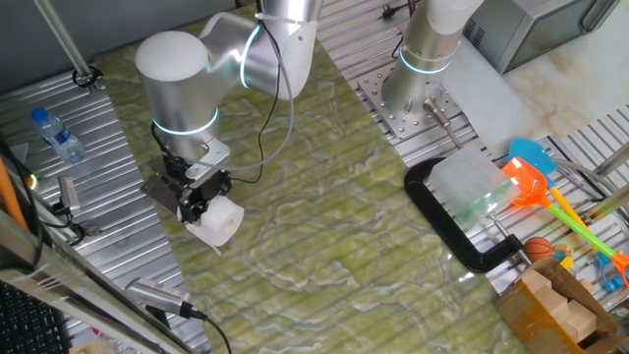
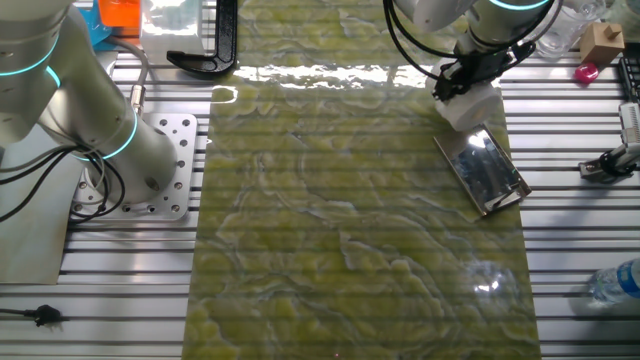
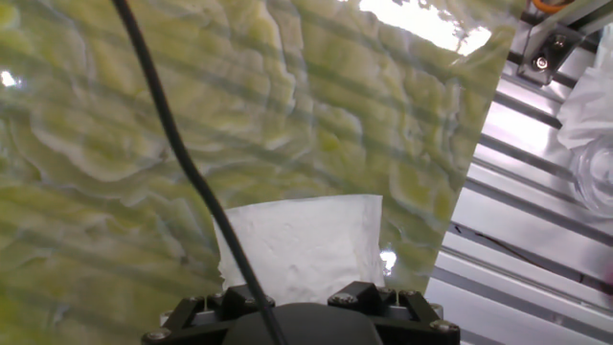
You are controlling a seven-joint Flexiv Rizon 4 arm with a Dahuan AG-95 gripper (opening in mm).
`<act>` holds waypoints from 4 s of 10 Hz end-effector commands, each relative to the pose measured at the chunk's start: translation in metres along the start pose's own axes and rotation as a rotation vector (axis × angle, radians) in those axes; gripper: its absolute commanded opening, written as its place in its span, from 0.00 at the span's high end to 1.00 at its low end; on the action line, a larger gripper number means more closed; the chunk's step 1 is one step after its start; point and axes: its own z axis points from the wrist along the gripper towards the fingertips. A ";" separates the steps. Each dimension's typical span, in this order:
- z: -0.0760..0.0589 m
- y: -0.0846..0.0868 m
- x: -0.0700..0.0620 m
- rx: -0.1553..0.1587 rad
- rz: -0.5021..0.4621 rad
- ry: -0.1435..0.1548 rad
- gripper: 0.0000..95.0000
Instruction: Put the toilet paper on its holder
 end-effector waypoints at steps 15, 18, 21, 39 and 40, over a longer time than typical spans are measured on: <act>0.003 0.005 -0.003 -0.077 0.054 -0.037 1.00; 0.003 0.005 -0.003 -0.074 0.067 -0.024 1.00; 0.003 0.005 -0.003 -0.071 0.048 -0.027 1.00; 0.006 0.009 0.016 -0.060 0.019 -0.020 1.00; 0.007 0.011 0.018 -0.059 0.018 -0.020 1.00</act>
